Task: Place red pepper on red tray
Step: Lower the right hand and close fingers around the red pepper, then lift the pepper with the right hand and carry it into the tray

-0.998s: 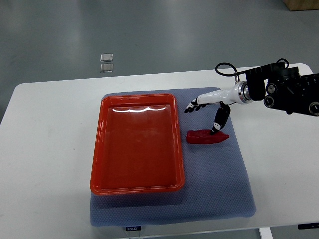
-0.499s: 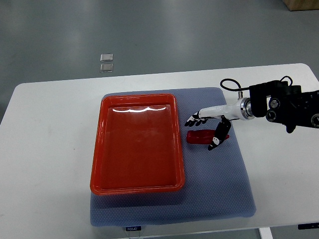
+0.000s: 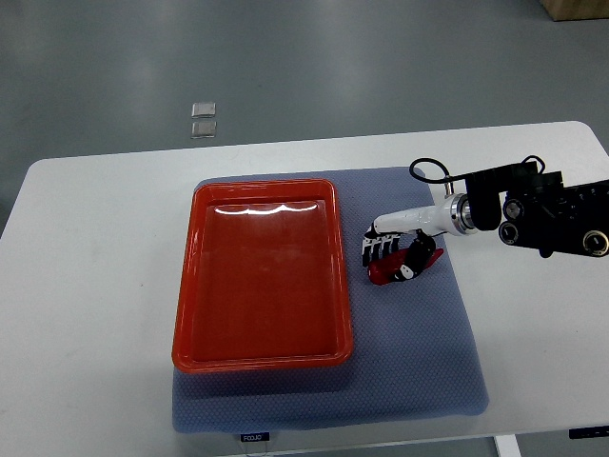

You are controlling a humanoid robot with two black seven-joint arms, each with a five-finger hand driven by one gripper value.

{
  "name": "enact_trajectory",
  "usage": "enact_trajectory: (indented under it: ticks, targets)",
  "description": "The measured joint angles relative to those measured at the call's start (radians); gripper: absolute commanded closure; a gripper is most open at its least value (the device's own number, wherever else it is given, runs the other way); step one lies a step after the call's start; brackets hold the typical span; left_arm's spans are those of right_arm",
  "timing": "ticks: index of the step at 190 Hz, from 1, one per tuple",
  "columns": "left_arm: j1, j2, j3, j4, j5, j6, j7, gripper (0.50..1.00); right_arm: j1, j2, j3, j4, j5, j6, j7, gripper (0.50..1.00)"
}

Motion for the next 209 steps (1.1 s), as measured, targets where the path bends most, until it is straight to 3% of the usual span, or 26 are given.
enact_trajectory:
  ticks: [9, 29, 108, 178, 209]
  targets:
    - [0.000, 0.000, 0.000, 0.000, 0.000, 0.000, 0.000, 0.500, 0.000, 0.000, -0.001, 0.000, -0.008, 0.000, 0.000, 0.926]
    - [0.000, 0.000, 0.000, 0.000, 0.000, 0.000, 0.000, 0.500, 0.000, -0.001, -0.001, -0.001, -0.018, 0.000, 0.000, 1.000]
    - [0.000, 0.000, 0.000, 0.000, 0.000, 0.000, 0.000, 0.500, 0.019, -0.011, 0.005, -0.002, -0.037, 0.005, 0.004, 1.000]
    - [0.000, 0.000, 0.000, 0.000, 0.000, 0.000, 0.000, 0.500, 0.169, -0.002, 0.014, -0.049, -0.020, 0.001, 0.020, 1.000]
    - [0.000, 0.000, 0.000, 0.001, 0.000, 0.000, 0.000, 0.500, 0.202, 0.087, 0.065, -0.072, -0.008, -0.016, 0.057, 1.000]
